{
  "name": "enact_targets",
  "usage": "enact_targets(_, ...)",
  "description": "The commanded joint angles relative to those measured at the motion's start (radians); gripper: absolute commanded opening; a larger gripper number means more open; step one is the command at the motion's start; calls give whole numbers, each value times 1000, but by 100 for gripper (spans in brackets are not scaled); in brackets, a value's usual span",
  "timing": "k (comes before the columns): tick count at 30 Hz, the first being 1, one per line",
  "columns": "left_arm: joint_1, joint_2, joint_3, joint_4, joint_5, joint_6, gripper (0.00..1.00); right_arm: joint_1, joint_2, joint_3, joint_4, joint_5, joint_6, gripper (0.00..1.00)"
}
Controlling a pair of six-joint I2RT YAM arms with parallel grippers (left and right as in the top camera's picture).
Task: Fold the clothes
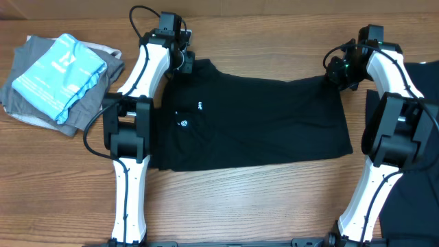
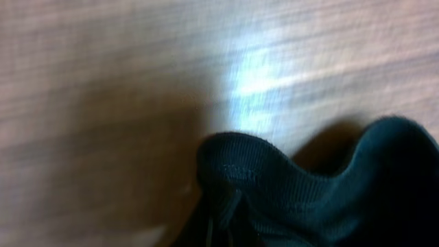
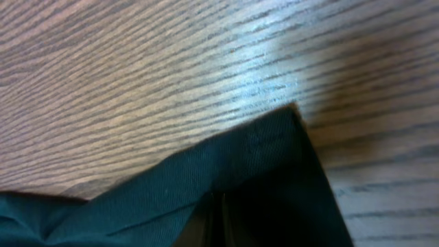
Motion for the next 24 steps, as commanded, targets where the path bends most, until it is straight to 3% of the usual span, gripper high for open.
enact_targets(1, 18, -100, 14, -41, -19, -10, 4, -21, 2, 63, -32, -6, -7, 4)
enact_targets(13, 23, -275, 14, -334, 1, -50, 4, -45, 2, 246, -386, -73, -188, 4)
enact_targets(24, 0, -307, 14, -621, 7, -125, 4, -69, 2, 245, -563, -76, -194, 4)
